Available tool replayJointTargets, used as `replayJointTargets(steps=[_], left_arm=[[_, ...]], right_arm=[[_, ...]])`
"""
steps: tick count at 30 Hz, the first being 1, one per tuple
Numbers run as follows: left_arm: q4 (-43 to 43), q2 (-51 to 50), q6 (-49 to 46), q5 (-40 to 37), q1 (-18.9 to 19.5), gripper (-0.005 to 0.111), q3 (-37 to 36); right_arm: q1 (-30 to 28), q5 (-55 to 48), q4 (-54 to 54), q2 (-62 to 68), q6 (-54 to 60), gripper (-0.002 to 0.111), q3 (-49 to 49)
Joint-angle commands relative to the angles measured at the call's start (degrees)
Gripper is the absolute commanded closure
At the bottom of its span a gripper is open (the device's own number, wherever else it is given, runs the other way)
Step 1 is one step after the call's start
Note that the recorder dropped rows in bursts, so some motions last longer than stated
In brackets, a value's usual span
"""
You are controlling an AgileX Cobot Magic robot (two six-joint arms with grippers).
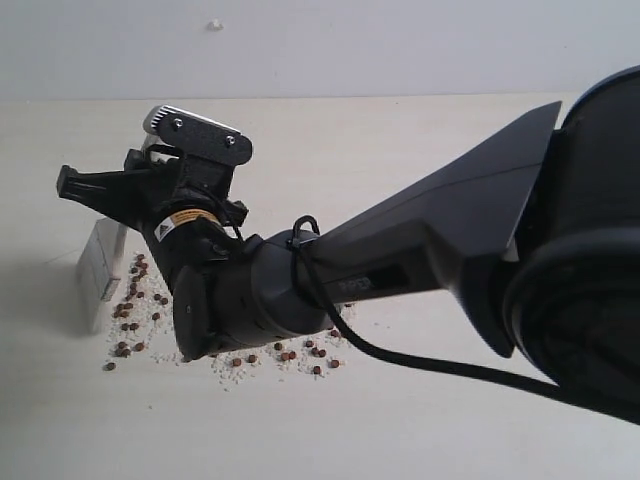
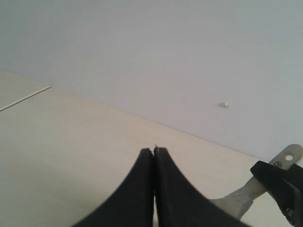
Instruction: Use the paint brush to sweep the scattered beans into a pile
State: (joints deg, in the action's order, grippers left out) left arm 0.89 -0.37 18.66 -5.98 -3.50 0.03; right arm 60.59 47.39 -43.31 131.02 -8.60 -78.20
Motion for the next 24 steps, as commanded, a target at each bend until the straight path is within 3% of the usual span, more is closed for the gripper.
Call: replayJointTargets(steps=[1,6,13,24], left_arm=[[-0.1,0.4,0.4,0.2,-1.1,0.107,0.0],[-0.1,0.4,0.4,0.2,-1.9,0.107,0.0],[-0.1,0.4,0.4,0.2,-2.8,0.107,0.0],[-0.1,0.4,0.4,0.2,-5.0,0.107,0.0]], right_arm=[[0.0,0.6,-1.8,-0.2,4.0,0.108,-0.6],[0.0,0.3,-7.5,-0.2,9.4,0.108,-0.6],[0.0,0.7,-22.2,-1.1,25.3,0.108,-0.6],[0.0,6.8,-35.6,-4.1,39.6,0.108,-0.6]])
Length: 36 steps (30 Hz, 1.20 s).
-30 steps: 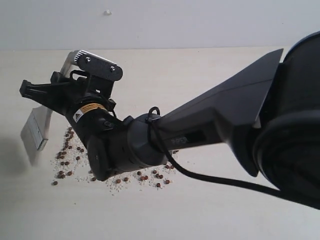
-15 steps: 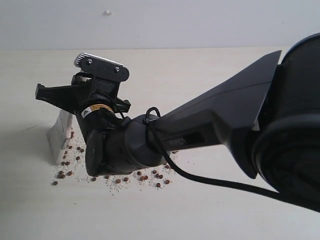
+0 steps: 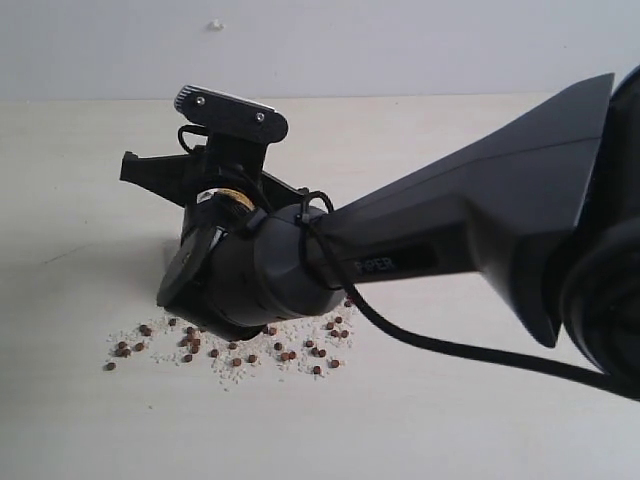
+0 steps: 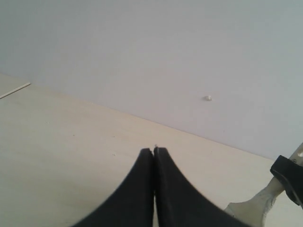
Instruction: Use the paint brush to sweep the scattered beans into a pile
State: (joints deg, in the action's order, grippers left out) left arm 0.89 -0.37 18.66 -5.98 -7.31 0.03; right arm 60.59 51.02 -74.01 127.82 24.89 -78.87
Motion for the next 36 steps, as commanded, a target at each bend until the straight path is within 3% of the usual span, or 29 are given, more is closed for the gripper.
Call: replayJointTargets(steps=[1,14,19,27,36], left_arm=[[-0.1,0.4,0.4,0.2,-1.5,0.107,0.0],[-0.1,0.4,0.4,0.2,-4.4,0.107,0.0],[-0.1,0.4,0.4,0.2,-4.5,0.107,0.0],[-0.1,0.4,0.4,0.2,-4.7,0.107,0.0],[-0.1,0.4,0.4,0.2,-4.7,0.107,0.0]], right_arm=[[0.0,3.7,-5.4,-1.0,6.3,0.108,0.0],[4.8,2.5,6.0,-6.6,-2.7,0.108,0.0],[6.7,-4.1,6.6,-6.6,-3.2,0.108,0.0],[8.1,-9.9,11.5,-0.9,-16.6,0.108,0.2],[8.1,-9.2,7.4,0.3,-10.6,0.108,0.2]])
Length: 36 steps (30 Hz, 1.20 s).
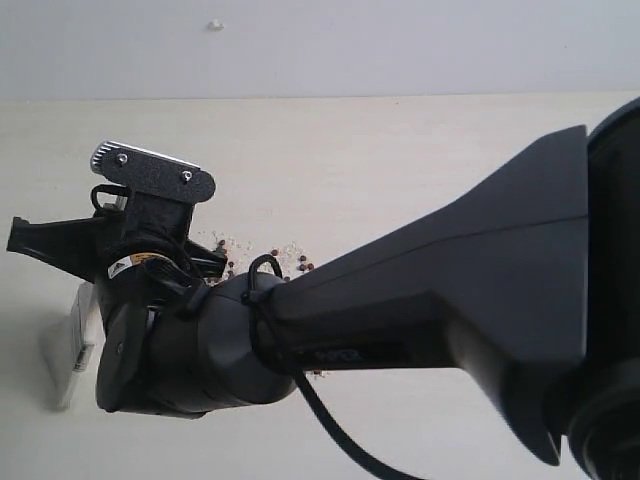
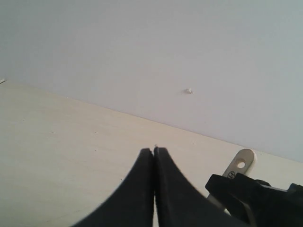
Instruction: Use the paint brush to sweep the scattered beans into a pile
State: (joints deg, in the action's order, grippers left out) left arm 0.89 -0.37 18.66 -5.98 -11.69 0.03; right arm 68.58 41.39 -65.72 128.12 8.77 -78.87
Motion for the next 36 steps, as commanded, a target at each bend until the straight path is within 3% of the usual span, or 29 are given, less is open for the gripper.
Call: replayJointTargets(steps=[1,8,20,30,36], left_arm=[[-0.1,0.4,0.4,0.2,-0.3,0.107,0.0],[-0.1,0.4,0.4,0.2,-0.3,0.107,0.0],[-0.1,0.4,0.4,0.2,-0.3,0.107,0.0],[-0.1,0.4,0.4,0.2,-0.3,0.107,0.0],[-0.1,0.4,0.4,0.2,-0.3,0.107,0.0]], right_arm=[[0.1,0.4,-2.4,-0.1,7.3,0.108,0.2],[0.1,7.2,-17.0,-1.1,20.6,0.108,0.2],[0.1,16.8,-28.0,-2.4,35.8,0.108,0.2],[0.1,18.1,-27.1,-6.0,37.6,0.108,0.2],[0.1,13.5,-20.2,-8.8,34.8,0.108,0.2]])
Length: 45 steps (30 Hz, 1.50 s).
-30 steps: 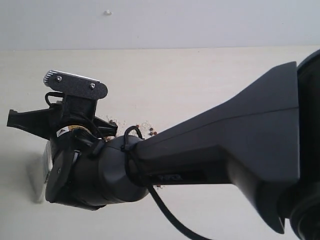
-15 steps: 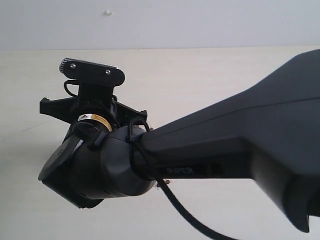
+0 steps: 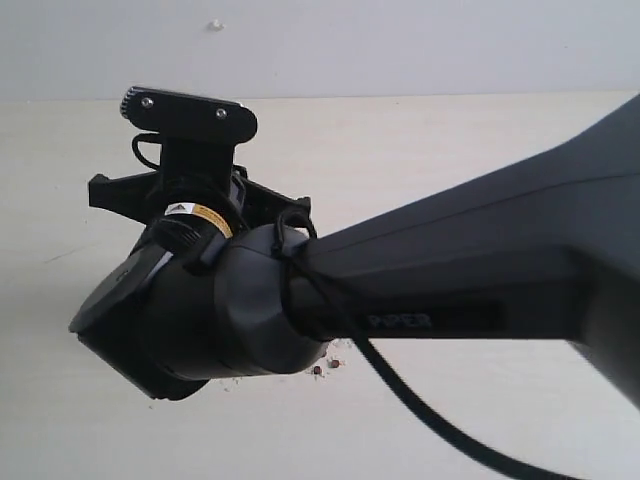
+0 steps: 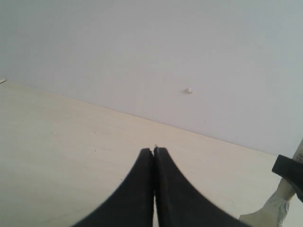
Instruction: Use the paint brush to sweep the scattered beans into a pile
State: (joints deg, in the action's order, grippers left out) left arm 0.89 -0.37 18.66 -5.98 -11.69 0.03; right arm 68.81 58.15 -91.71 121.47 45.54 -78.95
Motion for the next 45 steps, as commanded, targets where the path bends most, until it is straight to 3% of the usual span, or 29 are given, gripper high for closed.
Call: replayJointTargets(steps=[1,8,16,21,29,34,40,45], left_arm=[[-0.1,0.4,0.4,0.2,-0.3,0.107,0.0],[-0.1,0.4,0.4,0.2,-0.3,0.107,0.0],[-0.1,0.4,0.4,0.2,-0.3,0.107,0.0],[-0.1,0.4,0.4,0.2,-0.3,0.107,0.0],[-0.1,0.4,0.4,0.2,-0.3,0.107,0.0],[-0.1,0.4,0.4,0.2,-0.3,0.107,0.0],[-0.1,0.4,0.4,0.2,-0.3,0.107,0.0],[-0.1,0.4,0.4,0.2,-0.3,0.107,0.0]], right_arm=[[-0.1,-3.6,8.0,-2.1,-4.0,0.108,0.3],[-2.9,-3.2,20.7,0.1,-17.4,0.108,0.3],[-9.9,-8.0,24.8,5.4,-28.7,0.108,-0.3],[-10.6,-9.2,21.8,7.3,-33.5,0.108,-0.3],[-10.6,-0.8,0.2,4.4,-14.4,0.108,-0.3],[-9.4,3.5,-3.2,2.5,-7.8,0.108,-0.3],[-8.2,0.0,10.6,-3.3,-10.5,0.108,-0.3],[-8.6,-2.5,22.6,-6.8,1.9,0.108,-0.3]])
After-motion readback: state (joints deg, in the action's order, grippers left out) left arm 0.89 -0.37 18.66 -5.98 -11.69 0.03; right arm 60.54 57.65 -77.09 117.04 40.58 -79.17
